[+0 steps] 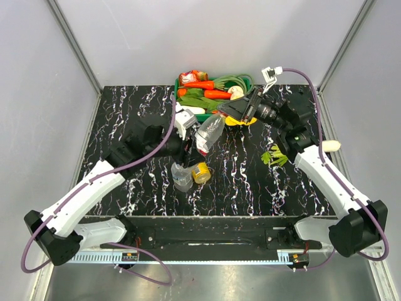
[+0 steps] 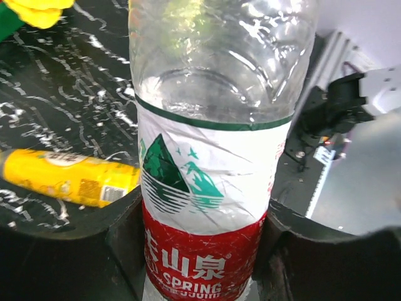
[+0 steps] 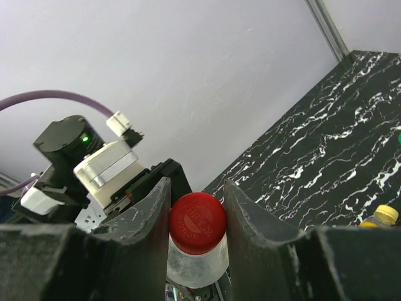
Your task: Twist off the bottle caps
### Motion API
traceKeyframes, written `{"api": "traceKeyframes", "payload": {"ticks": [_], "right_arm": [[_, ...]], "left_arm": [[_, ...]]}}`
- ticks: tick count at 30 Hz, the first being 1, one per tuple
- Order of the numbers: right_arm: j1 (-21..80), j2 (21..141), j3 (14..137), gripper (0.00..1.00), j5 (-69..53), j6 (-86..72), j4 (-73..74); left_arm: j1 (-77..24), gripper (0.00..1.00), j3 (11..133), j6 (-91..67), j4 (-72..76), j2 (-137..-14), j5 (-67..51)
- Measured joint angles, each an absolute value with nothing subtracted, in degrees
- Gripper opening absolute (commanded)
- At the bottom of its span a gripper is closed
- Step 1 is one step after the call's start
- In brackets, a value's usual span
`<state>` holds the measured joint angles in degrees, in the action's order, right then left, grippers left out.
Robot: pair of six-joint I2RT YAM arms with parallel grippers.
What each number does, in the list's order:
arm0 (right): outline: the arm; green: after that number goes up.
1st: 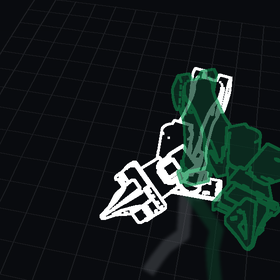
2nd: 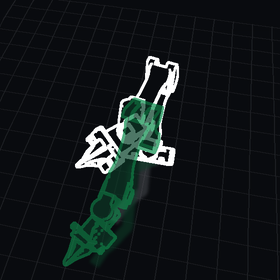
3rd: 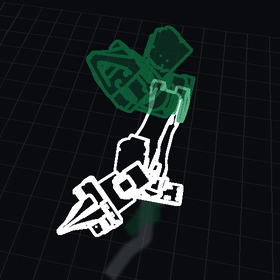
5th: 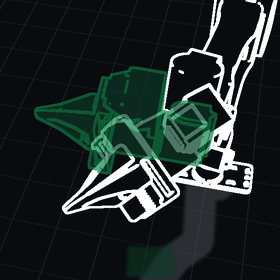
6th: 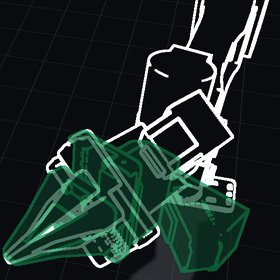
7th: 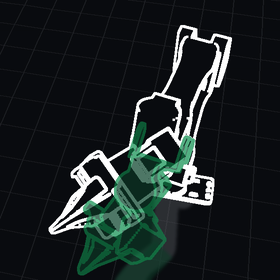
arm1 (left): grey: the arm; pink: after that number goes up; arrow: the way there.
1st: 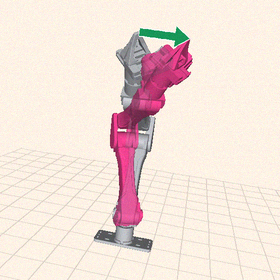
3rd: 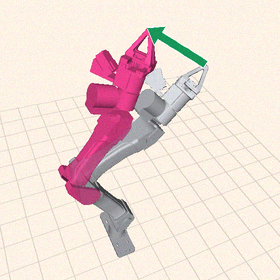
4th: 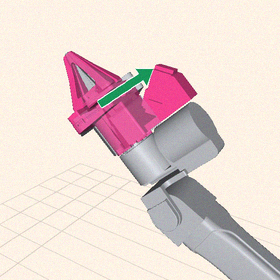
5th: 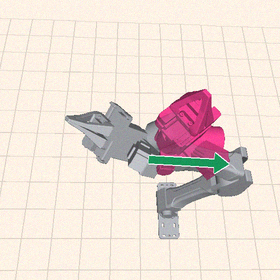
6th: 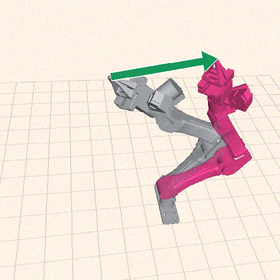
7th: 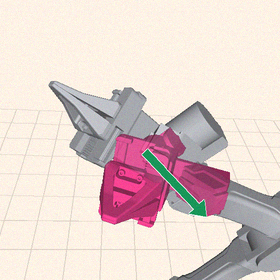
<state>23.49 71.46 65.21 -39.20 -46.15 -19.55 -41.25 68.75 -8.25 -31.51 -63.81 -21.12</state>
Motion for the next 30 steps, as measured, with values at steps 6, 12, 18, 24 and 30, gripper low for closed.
{"api": "traceKeyframes", "payload": {"ticks": [6,12,18,24,30], "right_arm": [[22.8,71.1,65.3,0.00,-44.7,-44.9,-23.4],[22.2,69.5,65.6,0.00,-50.6,-43.9,-28.1],[22.2,66.9,65.1,0.00,-54.0,-45.0,-38.6],[22.2,66.2,65.1,0.00,-55.7,-46.3,-44.9],[22.2,65.6,64.3,0.55,-55.4,-46.5,-44.7]], "left_arm": [[-37.6,0.14,67.5,-12.7,-28.3,-63.9,-35.4],[-35.9,0.10,63.9,-19.4,-19.3,-63.9,-49.0],[-35.7,0.11,60.3,-29.8,-2.2,-65.0,-61.4],[-35.7,0.11,59.9,-35.7,6.3,-66.0,-67.2],[-35.7,0.11,59.9,-34.8,5.4,-66.1,-67.5]]}}
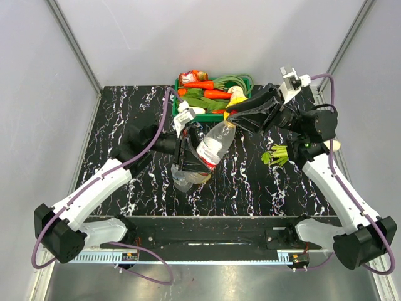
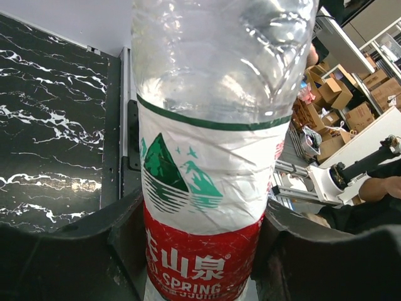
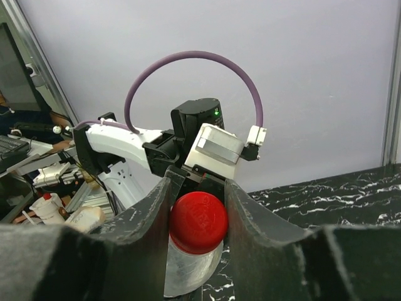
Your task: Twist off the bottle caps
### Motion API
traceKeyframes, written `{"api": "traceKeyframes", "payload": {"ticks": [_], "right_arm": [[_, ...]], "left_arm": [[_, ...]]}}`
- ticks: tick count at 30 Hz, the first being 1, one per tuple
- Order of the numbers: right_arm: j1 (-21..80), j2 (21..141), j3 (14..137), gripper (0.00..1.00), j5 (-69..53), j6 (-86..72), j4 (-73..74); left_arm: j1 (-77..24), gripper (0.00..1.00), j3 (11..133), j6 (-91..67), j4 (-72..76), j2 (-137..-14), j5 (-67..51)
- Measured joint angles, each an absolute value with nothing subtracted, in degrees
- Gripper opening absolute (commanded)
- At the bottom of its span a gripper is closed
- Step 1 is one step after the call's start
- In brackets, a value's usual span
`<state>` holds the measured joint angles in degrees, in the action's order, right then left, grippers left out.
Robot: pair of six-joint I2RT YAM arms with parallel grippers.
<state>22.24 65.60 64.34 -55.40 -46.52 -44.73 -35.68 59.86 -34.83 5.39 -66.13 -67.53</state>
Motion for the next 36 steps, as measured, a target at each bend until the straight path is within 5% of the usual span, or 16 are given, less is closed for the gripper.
{"api": "traceKeyframes", "payload": {"ticks": [3,7,26,36], "right_arm": [[22.3,65.1,64.3,0.80,-55.8,-45.6,-41.7],[22.9,64.8,64.3,0.93,-56.1,-44.4,-37.7],[22.9,57.8,66.8,1.00,-29.7,-33.3,-8.8],[22.8,59.9,66.8,1.00,-27.1,-35.5,-4.6]], "left_arm": [[-35.7,0.11,60.2,-32.8,3.0,-66.1,-66.2],[-35.2,0.11,62.0,-29.1,-1.3,-66.2,-62.8],[-35.1,0.14,65.7,-14.7,-21.7,-66.1,-49.0],[-35.1,0.13,69.9,-10.6,-31.8,-66.1,-33.9]]}}
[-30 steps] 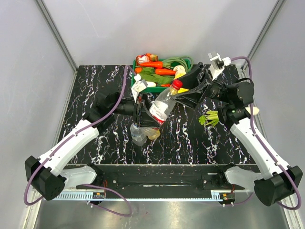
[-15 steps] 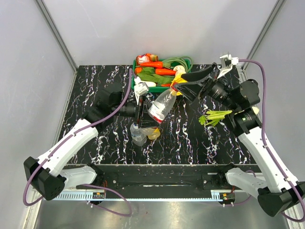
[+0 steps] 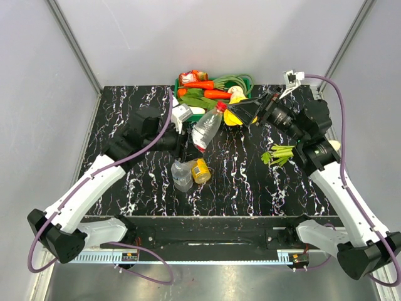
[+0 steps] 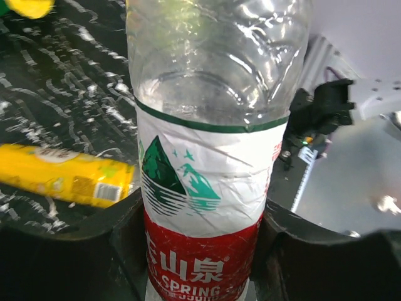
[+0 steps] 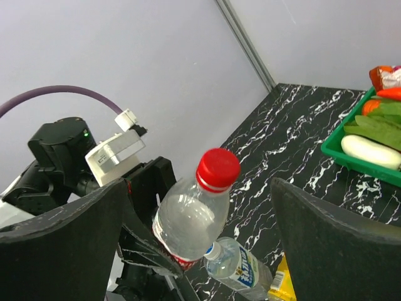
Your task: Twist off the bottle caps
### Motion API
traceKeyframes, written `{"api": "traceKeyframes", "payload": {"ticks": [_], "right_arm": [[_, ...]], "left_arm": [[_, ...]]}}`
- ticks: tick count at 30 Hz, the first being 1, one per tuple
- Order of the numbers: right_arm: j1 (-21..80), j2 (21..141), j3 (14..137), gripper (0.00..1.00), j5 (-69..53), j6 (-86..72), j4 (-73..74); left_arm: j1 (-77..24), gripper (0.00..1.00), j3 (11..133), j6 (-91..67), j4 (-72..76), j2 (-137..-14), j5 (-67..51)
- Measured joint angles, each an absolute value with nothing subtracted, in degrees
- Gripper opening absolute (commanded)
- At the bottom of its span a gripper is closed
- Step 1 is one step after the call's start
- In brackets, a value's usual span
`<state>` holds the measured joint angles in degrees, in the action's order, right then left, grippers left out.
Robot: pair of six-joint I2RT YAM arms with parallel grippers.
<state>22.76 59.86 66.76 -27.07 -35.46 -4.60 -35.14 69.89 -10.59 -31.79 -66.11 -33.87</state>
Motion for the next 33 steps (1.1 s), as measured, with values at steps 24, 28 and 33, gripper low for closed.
{"api": "traceKeyframes", "payload": {"ticks": [24,28,33], "right_arm": [[22.0,71.5,66.8,1.00,-31.8,-49.1,-7.0],[22.0,74.0,66.8,1.00,-33.1,-51.5,-8.4],[22.0,76.0,66.8,0.99,-34.4,-53.9,-9.6]], "left_arm": [[-49.2,0.12,78.2,-6.9,-48.7,-68.5,17.2],[-52.8,0.12,80.2,-6.9,-50.6,-71.3,24.9],[-57.2,0.11,82.9,-6.9,-53.0,-75.8,32.5]]}}
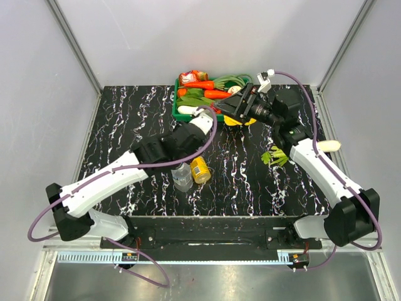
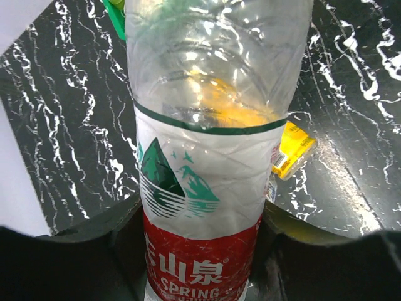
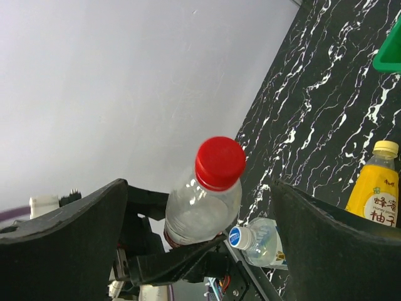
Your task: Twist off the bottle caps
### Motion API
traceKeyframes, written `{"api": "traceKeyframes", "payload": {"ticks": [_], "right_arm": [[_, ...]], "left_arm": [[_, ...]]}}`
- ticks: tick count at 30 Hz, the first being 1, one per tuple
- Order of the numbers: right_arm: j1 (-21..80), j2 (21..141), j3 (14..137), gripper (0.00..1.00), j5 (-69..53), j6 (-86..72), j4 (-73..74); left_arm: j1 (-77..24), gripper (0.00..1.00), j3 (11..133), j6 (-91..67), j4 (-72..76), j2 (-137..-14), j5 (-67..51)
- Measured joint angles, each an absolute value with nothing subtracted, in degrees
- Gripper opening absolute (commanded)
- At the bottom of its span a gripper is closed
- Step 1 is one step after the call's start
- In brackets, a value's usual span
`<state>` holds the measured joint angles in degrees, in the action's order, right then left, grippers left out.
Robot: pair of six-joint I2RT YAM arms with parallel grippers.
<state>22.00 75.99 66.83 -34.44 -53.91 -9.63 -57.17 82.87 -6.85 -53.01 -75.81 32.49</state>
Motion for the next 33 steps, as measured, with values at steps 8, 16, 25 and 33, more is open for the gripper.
{"api": "traceKeyframes", "payload": {"ticks": [8,16,25,33], "right_arm": [[22.0,78.2,66.8,0.90,-35.7,-55.3,-10.9],[22.0,78.6,66.6,0.76,-36.8,-56.2,-12.5],[22.0,79.8,66.6,0.56,-37.7,-56.8,-12.7],[21.7,79.9,66.6,0.21,-38.0,-57.2,-12.7]], "left_arm": [[-60.9,0.11,83.7,-6.9,-54.8,-78.9,38.9],[-62.7,0.11,84.8,-6.9,-55.7,-79.6,42.3],[-63.8,0.11,85.1,-6.9,-56.1,-80.5,42.8],[-64.5,0.11,85.8,-6.9,-55.9,-80.8,44.2]]}}
